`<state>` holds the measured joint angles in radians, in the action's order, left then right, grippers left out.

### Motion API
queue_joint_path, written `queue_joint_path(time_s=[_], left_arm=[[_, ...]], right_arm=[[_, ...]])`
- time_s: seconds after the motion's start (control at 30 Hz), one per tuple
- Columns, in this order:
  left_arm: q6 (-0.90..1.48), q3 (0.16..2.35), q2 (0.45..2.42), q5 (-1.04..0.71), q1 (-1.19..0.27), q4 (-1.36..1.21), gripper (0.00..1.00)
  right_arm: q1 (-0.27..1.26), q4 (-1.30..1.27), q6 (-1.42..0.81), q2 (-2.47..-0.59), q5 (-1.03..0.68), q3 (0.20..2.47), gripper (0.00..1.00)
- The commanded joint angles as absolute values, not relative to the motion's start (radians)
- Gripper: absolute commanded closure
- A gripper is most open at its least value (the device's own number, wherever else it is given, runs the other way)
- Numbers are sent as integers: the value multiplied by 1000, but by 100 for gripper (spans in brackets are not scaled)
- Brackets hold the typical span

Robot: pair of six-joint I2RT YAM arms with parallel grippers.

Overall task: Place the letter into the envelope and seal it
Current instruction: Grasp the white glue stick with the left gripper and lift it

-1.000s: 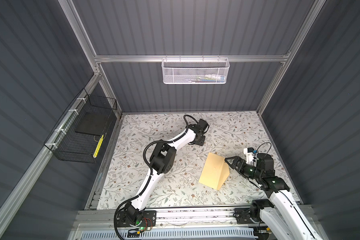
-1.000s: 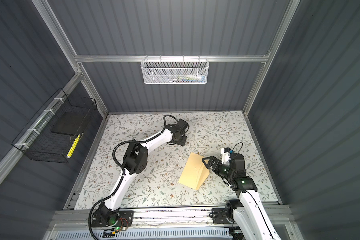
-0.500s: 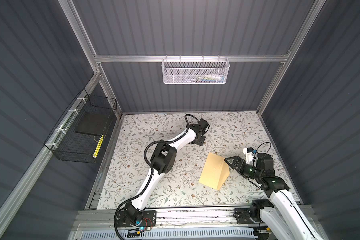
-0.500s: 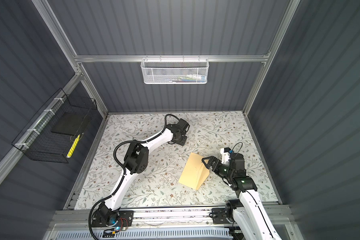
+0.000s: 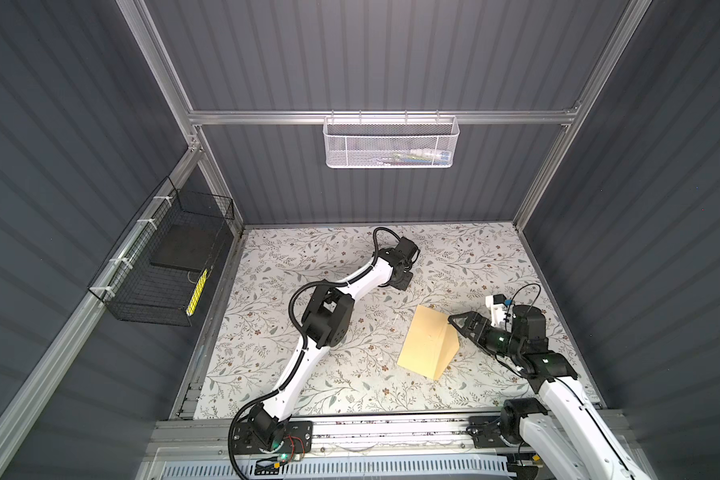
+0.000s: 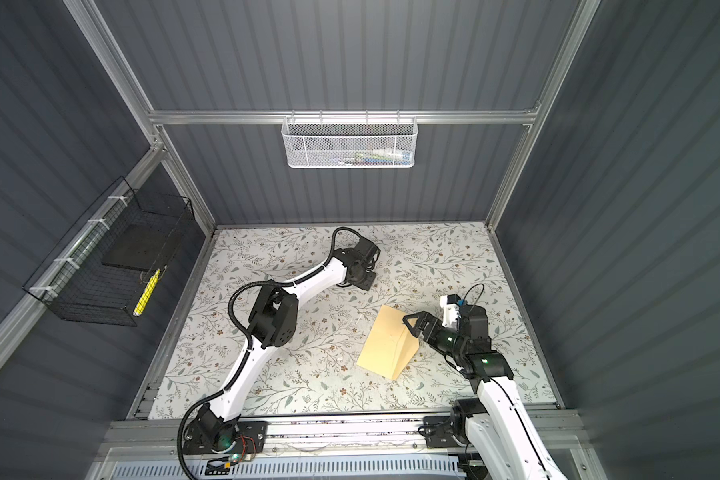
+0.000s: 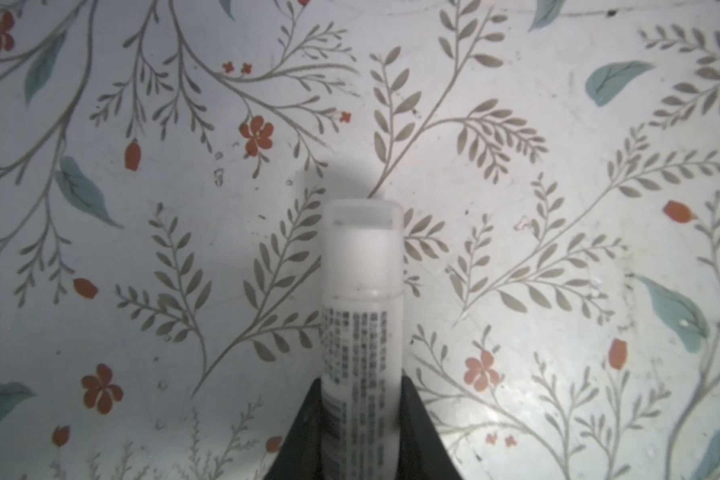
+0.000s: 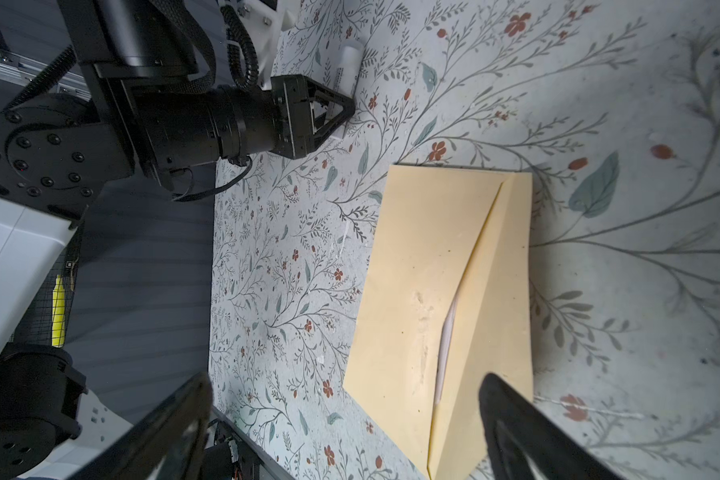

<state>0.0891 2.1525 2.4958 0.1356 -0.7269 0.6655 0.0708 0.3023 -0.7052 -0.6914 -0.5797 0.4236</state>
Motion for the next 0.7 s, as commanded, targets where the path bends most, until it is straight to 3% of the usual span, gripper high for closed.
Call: queue_joint_path(time_s=[0.0, 0.2, 0.67], left_arm=[[-4, 1968, 2396, 86, -726, 572, 83], [-106, 1579, 2101, -7, -727, 268, 84], [-370, 1123, 1681, -250, -726, 93, 90]], right_arm=[[71, 284, -712, -689, -572, 425, 1], [58, 283, -709, -709, -628, 479, 1], [46, 349, -647, -773, -828, 644, 1]])
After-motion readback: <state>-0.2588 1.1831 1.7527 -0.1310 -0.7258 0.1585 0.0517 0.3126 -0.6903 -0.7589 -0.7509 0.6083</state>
